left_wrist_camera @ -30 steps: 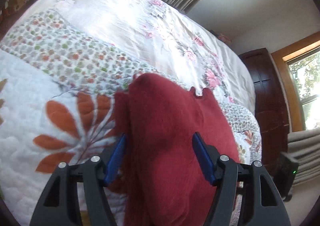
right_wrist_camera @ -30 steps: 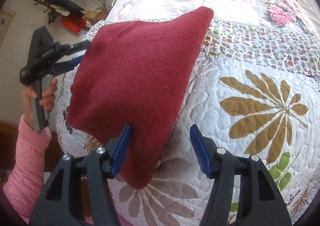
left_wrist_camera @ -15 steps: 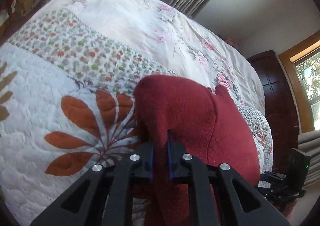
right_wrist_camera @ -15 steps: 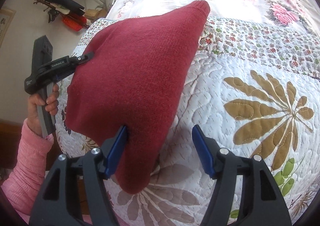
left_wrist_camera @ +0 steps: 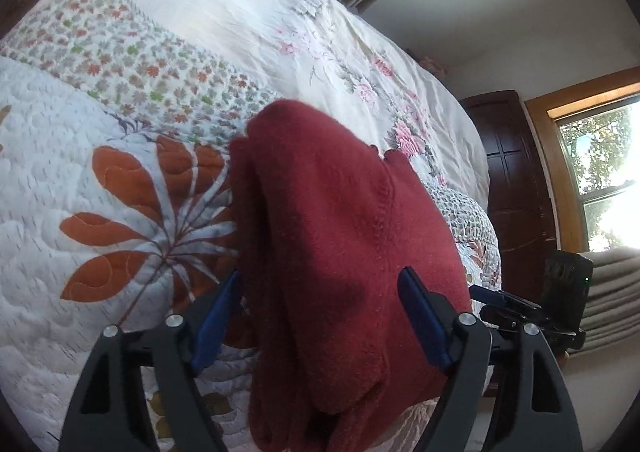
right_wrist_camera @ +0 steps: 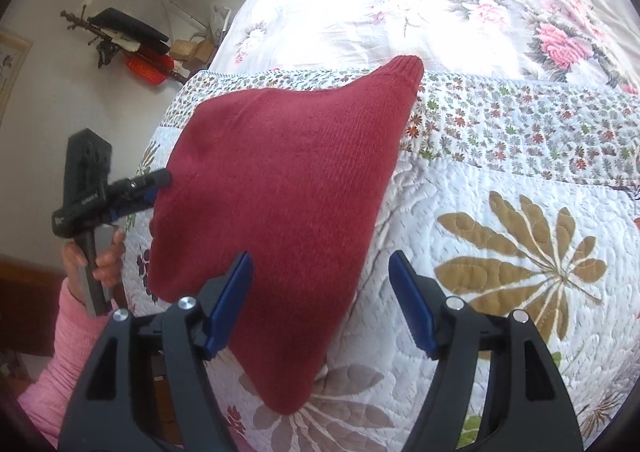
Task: Fold small clothes
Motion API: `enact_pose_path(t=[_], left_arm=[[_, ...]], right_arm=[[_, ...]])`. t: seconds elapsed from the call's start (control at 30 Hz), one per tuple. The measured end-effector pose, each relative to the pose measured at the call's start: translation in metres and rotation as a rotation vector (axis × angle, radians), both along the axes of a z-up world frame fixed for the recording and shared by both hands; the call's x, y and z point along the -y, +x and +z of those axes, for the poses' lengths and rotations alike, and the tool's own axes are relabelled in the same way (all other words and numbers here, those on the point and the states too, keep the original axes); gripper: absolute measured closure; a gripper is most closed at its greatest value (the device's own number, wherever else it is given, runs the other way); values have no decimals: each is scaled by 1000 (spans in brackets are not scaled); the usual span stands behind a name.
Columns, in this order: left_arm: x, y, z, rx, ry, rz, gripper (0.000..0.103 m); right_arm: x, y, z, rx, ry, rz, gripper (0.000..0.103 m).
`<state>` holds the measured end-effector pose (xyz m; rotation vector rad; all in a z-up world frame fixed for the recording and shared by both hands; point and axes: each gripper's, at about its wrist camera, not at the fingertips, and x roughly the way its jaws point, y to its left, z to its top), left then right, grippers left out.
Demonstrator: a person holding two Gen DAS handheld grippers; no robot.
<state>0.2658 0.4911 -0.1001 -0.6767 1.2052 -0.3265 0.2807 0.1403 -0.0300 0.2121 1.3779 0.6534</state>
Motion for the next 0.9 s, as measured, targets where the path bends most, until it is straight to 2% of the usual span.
enact_pose_path(t=[0.1, 0.27, 0.4, 0.47, 0.5, 0.53, 0.57, 0.6, 0.63, 0.67, 0.73, 0.9], left_arm=[[3, 6, -19, -52, -92, -3, 22], [17, 12, -23, -37, -147, -34, 19], [24, 14, -30, -40, -151, -51, 20], [30, 12, -29, -24, -124, -58, 30], [33, 10, -28, -20, -88, -64, 41], [36, 9, -27, -16, -57, -65, 49], [36, 7, -27, -16, -51, -56, 53], [35, 5, -28, -17, -61, -43, 60], [34, 3, -28, -18, -74, -32, 64], [31, -1, -29, -15, -93, -23, 65], [31, -6, -27, -1, -107, -15, 67], [36, -22, -18, 36, -169, -22, 69]], right_arm=[[-5, 7, -9, -25, -5, 0, 33], [-10, 15, -25, -74, 25, -14, 30], [-16, 21, -37, -112, 71, -17, 29], [-21, 23, -45, -139, 94, -20, 27], [-23, 24, -48, -151, 102, -23, 29], [-26, 23, -52, -159, 106, -26, 34], [-28, 22, -51, -150, 104, -29, 40], [-29, 19, -46, -125, 103, -24, 43], [-29, 17, -40, -102, 106, -17, 51], [-29, 15, -34, -87, 113, -13, 56], [-26, 9, -18, -63, 157, -6, 60], [-11, -8, 15, 9, 180, 18, 62]])
